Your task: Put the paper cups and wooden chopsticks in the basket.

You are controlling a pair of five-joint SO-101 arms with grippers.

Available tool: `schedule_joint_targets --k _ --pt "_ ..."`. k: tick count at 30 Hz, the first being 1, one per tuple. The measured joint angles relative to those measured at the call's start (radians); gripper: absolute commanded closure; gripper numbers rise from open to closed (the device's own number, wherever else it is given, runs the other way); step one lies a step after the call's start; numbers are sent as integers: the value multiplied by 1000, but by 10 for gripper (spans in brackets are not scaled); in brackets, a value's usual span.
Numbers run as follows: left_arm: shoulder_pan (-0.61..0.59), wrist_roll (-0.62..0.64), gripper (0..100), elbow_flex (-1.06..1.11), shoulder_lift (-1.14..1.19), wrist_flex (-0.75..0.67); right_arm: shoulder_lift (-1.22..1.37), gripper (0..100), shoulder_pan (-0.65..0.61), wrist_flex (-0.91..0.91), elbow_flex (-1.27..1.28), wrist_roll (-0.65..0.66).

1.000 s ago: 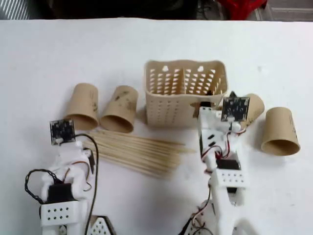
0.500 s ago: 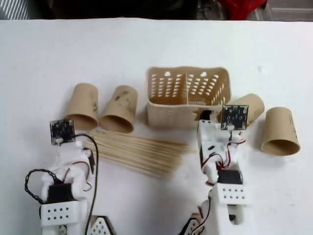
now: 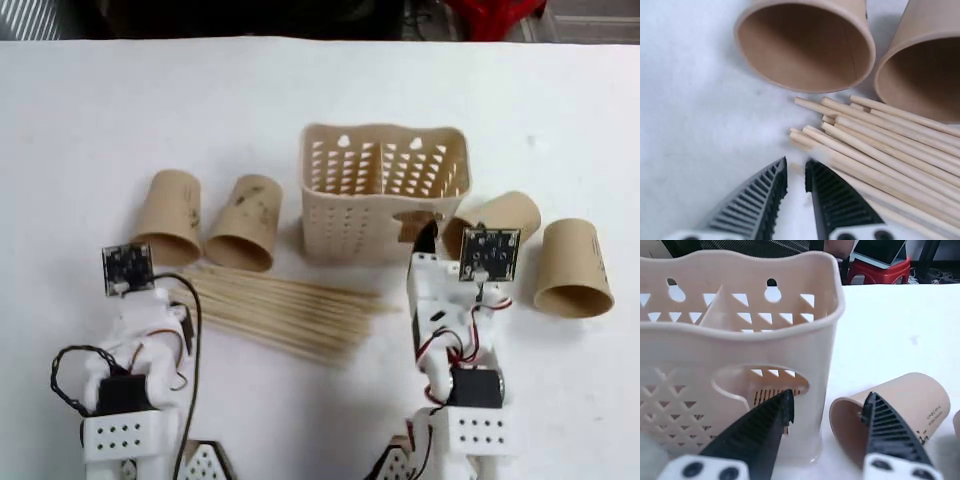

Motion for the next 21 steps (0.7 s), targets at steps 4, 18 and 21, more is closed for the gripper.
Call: schedule_joint_targets --k 4,18,21 --pt "0 0 915 0 0 0 -97 769 0 133 0 54" --pt "0 0 915 0 0 0 -351 769 3 718 -212 379" --pt "0 0 915 0 0 0 -353 766 40 784 -232 473"
